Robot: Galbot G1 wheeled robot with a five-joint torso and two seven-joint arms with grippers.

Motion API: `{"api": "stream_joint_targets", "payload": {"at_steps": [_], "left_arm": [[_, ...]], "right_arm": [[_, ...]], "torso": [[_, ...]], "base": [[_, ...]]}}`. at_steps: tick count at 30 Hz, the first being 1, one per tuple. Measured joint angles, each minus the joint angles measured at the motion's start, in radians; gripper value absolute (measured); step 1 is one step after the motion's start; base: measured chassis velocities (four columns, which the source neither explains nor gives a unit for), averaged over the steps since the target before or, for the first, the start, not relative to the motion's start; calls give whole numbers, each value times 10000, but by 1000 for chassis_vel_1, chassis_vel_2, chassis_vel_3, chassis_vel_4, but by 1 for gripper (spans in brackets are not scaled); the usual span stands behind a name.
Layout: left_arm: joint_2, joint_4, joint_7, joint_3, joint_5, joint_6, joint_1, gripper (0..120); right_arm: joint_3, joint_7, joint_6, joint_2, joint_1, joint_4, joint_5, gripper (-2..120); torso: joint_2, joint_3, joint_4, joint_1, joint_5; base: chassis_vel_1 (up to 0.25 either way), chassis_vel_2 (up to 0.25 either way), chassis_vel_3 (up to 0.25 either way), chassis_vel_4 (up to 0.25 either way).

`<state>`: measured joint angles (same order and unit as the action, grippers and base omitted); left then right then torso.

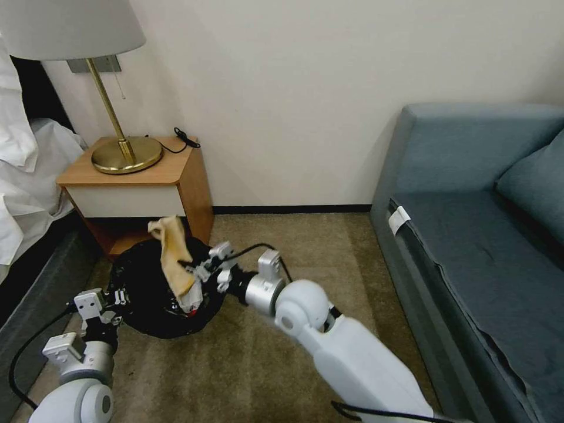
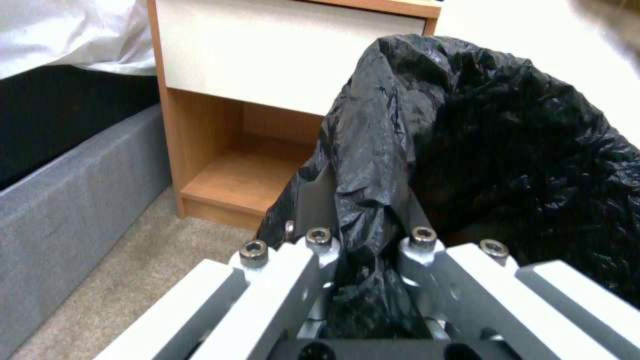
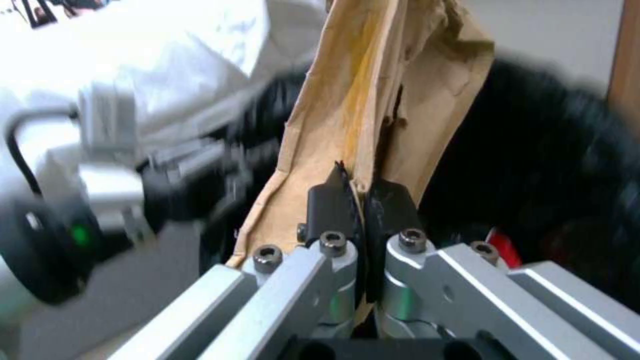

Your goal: Pick up the trash bin, then pick up the garbage on the floor and place it into the trash bin.

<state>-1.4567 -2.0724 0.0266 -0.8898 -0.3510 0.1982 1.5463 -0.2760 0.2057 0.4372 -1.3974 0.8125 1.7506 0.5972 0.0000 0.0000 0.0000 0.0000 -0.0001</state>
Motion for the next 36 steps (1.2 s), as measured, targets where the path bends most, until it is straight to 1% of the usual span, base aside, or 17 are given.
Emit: {"api": "stream_joint_targets", "payload": {"at_steps": [7,8,9,11,12,14,15,17,19,20,21,23,24,27,31,33,36], "left_arm": [[-2,87,-8,22,-5,0,-49,4],[-6,119,-9,32,-7,-6,-48,4],[-6,119,-9,32,-7,-6,-48,4],[-15,145,-9,33,-9,-28,-38,4],[-15,145,-9,33,-9,-28,-38,4],[-28,147,-10,30,-18,-55,-5,4],[-28,147,-10,30,-18,-55,-5,4],[-34,147,-54,20,-57,-86,33,4],[-34,147,-71,17,-73,-91,37,4],[-36,147,-112,5,-141,-97,46,4],[-36,147,-112,5,-141,-97,46,4],[-33,153,-160,-17,-239,-98,52,4],[-33,153,-160,-17,-239,-98,52,4],[3,205,-234,-55,-361,-101,13,4],[27,249,-279,-61,-461,-101,-30,4],[65,296,-417,-41,-745,-106,-91,4],[100,295,-658,45,-1211,-89,-135,4]], "right_arm": [[-112,-229,-47,-202,336,-705,-478,4],[-109,-290,-72,-230,379,-807,-521,10],[-109,-290,-72,-230,379,-807,-521,10],[-53,-327,-133,-249,364,-871,-575,22],[-53,-327,-133,-249,364,-871,-575,22],[47,-329,-191,-278,317,-877,-596,32],[47,-329,-191,-278,317,-877,-596,32],[147,-329,-280,-333,279,-878,-616,43],[159,-329,-287,-342,275,-879,-618,45],[227,-339,-313,-394,259,-882,-624,53],[227,-339,-313,-394,259,-882,-624,53],[382,-382,-351,-474,251,-893,-627,64],[382,-382,-351,-474,251,-893,-627,64],[686,-519,-476,-563,169,-967,-627,80],[951,-705,-604,-598,52,-1076,-637,88],[1325,-1090,-701,-608,-122,-1267,-655,98],[1724,-1748,-512,-610,-274,-1521,-910,99]], "torso": [[0,0,0,0,0],[0,0,0,0,0],[0,0,0,0,0],[0,0,0,0,0],[0,0,0,0,0],[0,0,0,0,0],[0,0,0,0,0],[0,0,0,0,0],[0,0,0,0,0],[0,0,1,0,1],[0,0,1,0,1],[0,0,0,0,0],[0,0,0,0,0],[0,0,1,0,1],[0,0,1,0,1],[0,0,1,0,1],[0,0,0,0,2]], "base": [[0,0,0,0],[0,0,0,0],[0,0,0,0],[0,0,0,0],[0,0,0,0],[0,0,0,0],[0,0,0,0],[0,0,0,0],[0,0,0,0],[0,0,0,0],[0,0,0,0],[0,0,0,0],[0,0,0,0],[0,0,0,0],[0,0,0,0],[0,0,0,0],[0,0,0,0]]}}
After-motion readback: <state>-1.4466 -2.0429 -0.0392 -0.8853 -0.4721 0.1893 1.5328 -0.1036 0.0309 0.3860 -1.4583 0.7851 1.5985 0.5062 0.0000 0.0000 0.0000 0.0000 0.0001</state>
